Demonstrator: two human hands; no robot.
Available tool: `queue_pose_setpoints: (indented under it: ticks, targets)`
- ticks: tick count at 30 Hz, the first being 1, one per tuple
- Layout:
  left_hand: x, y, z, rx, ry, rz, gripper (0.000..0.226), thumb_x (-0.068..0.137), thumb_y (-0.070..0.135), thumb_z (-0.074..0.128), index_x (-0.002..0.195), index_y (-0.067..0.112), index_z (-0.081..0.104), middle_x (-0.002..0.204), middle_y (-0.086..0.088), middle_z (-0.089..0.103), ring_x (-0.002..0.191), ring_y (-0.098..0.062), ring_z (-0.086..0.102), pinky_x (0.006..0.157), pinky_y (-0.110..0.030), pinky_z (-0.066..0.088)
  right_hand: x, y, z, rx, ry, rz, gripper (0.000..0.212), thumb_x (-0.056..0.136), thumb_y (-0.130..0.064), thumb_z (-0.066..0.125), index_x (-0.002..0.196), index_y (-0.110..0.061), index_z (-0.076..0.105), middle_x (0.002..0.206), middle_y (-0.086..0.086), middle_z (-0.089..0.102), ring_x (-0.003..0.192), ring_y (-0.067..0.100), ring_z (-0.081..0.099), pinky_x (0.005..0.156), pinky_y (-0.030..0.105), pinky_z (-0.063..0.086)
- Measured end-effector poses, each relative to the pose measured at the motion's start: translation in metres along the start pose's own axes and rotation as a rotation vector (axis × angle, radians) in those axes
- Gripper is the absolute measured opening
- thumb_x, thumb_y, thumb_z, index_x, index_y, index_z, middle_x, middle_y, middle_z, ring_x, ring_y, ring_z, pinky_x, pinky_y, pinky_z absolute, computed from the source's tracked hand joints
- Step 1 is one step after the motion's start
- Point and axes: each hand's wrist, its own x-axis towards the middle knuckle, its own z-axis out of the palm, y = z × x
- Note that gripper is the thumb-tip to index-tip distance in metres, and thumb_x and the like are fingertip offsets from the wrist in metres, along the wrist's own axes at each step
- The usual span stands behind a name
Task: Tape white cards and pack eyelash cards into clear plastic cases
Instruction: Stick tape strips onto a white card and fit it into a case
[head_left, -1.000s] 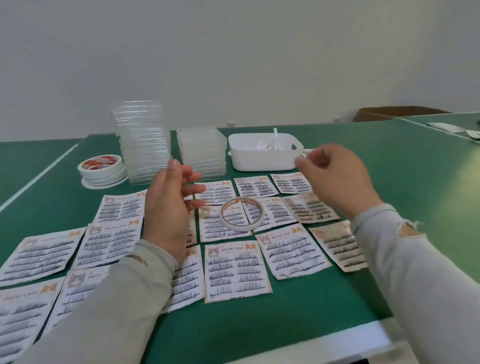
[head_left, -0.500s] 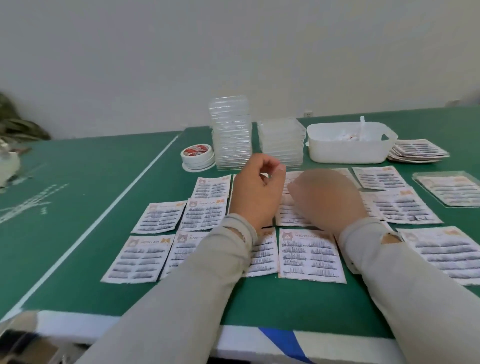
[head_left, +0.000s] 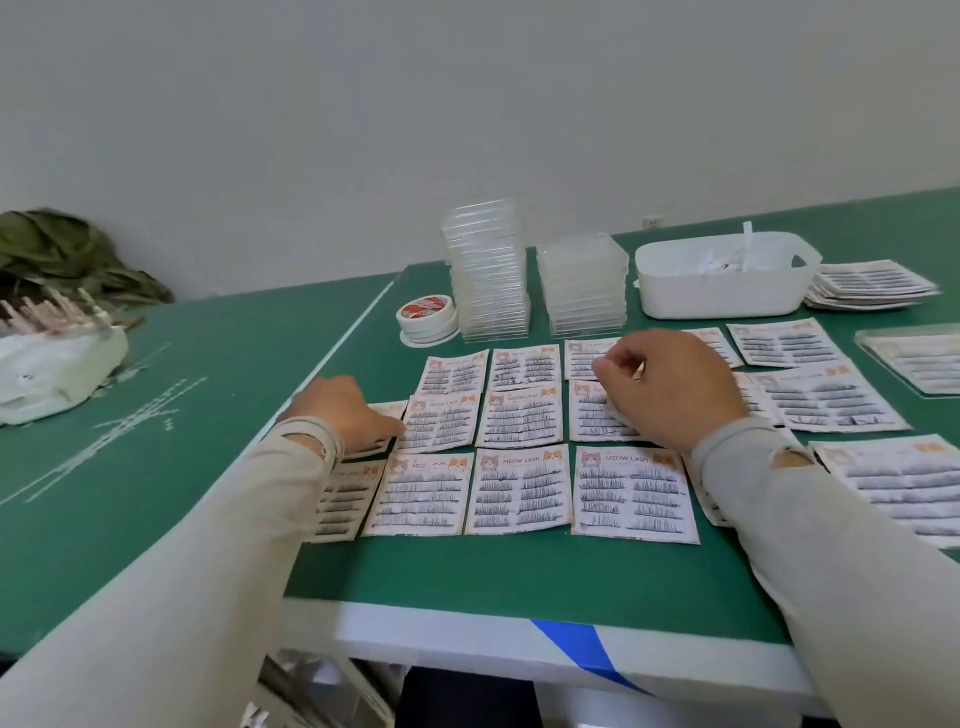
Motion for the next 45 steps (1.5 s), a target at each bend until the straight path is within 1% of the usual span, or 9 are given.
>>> queue_pose_setpoints:
  ticks: [7, 11, 17, 20, 22, 26, 32, 37, 45]
  targets:
    - [0.002, 0.003, 0.001, 0.032, -0.044, 0.014, 0.06, 0.074, 0.073, 0.071, 0.085, 0.015, 0.06, 0.082, -0.002, 0.066, 0.07, -0.019, 0.062, 0.062, -0.029, 0.05, -0.001, -0.003, -0.002, 0.021, 0.002, 0.01, 0.016, 0.094, -0.042, 0.061, 0.085, -0.031, 0.069, 0.082, -0.014, 0.067, 0.075, 0.005, 0.059, 0.065, 0.027, 0.041]
    - [0.002, 0.004, 0.004, 0.012, -0.037, 0.007, 0.046, 0.086, 0.056, 0.069, 0.083, 0.012, 0.056, 0.072, -0.001, 0.059, 0.061, -0.018, 0.055, 0.056, -0.028, 0.042, -0.002, -0.003, -0.002, 0.032, -0.002, 0.022, 0.015, 0.094, -0.041, 0.062, 0.085, -0.032, 0.068, 0.081, -0.014, 0.067, 0.076, 0.006, 0.059, 0.067, 0.027, 0.041]
    - [-0.012, 0.0, -0.03, 0.12, 0.341, -0.005, 0.028, 0.097, 0.035, 0.05, 0.079, 0.015, 0.059, 0.071, -0.005, 0.062, 0.061, -0.022, 0.059, 0.057, -0.027, 0.042, -0.001, -0.003, -0.001, 0.034, 0.016, 0.019, 0.017, 0.094, -0.042, 0.062, 0.083, -0.03, 0.068, 0.08, -0.015, 0.067, 0.074, 0.003, 0.058, 0.063, 0.026, 0.041]
    - [-0.024, 0.011, -0.047, -0.462, 0.444, 0.135, 0.025, 0.092, 0.026, 0.057, 0.072, 0.011, 0.062, 0.06, 0.0, 0.061, 0.057, -0.022, 0.056, 0.055, -0.028, 0.04, 0.0, -0.004, 0.003, 0.144, 0.047, 0.03, 0.024, 0.094, -0.044, 0.063, 0.076, -0.028, 0.066, 0.073, -0.015, 0.066, 0.069, 0.001, 0.058, 0.06, 0.023, 0.043]
    - [-0.042, 0.038, -0.043, -1.009, 0.22, 0.248, 0.019, 0.092, 0.018, 0.062, 0.074, 0.015, 0.067, 0.057, 0.011, 0.065, 0.053, -0.008, 0.06, 0.053, -0.027, 0.047, 0.0, -0.008, 0.003, 0.46, -0.007, 0.093, 0.033, 0.093, -0.048, 0.064, 0.075, -0.021, 0.071, 0.07, -0.01, 0.069, 0.062, 0.0, 0.06, 0.055, 0.015, 0.046]
    - [-0.053, 0.089, -0.005, -1.197, -0.131, 0.334, 0.011, 0.095, 0.017, 0.064, 0.088, 0.016, 0.071, 0.071, 0.016, 0.072, 0.06, 0.001, 0.064, 0.059, -0.023, 0.052, 0.001, -0.011, -0.001, 0.922, -0.122, 0.275, 0.028, 0.092, -0.04, 0.063, 0.084, -0.016, 0.075, 0.074, -0.002, 0.074, 0.06, 0.011, 0.066, 0.049, 0.021, 0.049]
    - [-0.035, 0.129, 0.017, -1.154, -0.112, 0.444, 0.006, 0.091, 0.017, 0.07, 0.084, 0.016, 0.07, 0.088, 0.005, 0.075, 0.073, -0.005, 0.07, 0.063, -0.022, 0.056, 0.007, 0.007, -0.003, 0.839, -0.018, 0.277, 0.028, 0.095, -0.028, 0.069, 0.068, -0.023, 0.064, 0.055, -0.014, 0.055, 0.051, 0.008, 0.055, 0.058, 0.027, 0.056]
    - [-0.028, 0.152, 0.026, -1.433, -0.346, 0.405, 0.026, 0.091, 0.009, 0.072, 0.114, 0.013, 0.061, 0.107, -0.008, 0.077, 0.098, -0.027, 0.075, 0.084, -0.044, 0.062, 0.008, 0.011, 0.002, 0.608, 0.025, 0.21, 0.029, 0.093, -0.028, 0.07, 0.067, -0.019, 0.062, 0.052, -0.014, 0.053, 0.047, 0.002, 0.045, 0.05, 0.012, 0.041]
    - [-0.034, 0.16, 0.056, -1.288, 0.121, 0.574, 0.033, 0.093, 0.006, 0.069, 0.098, 0.036, 0.057, 0.09, 0.025, 0.07, 0.084, 0.011, 0.068, 0.068, -0.005, 0.05, 0.006, 0.008, 0.01, 0.177, 0.166, 0.12, 0.04, 0.089, -0.037, 0.071, 0.062, -0.018, 0.049, 0.054, -0.008, 0.048, 0.054, 0.009, 0.044, 0.054, 0.026, 0.037]
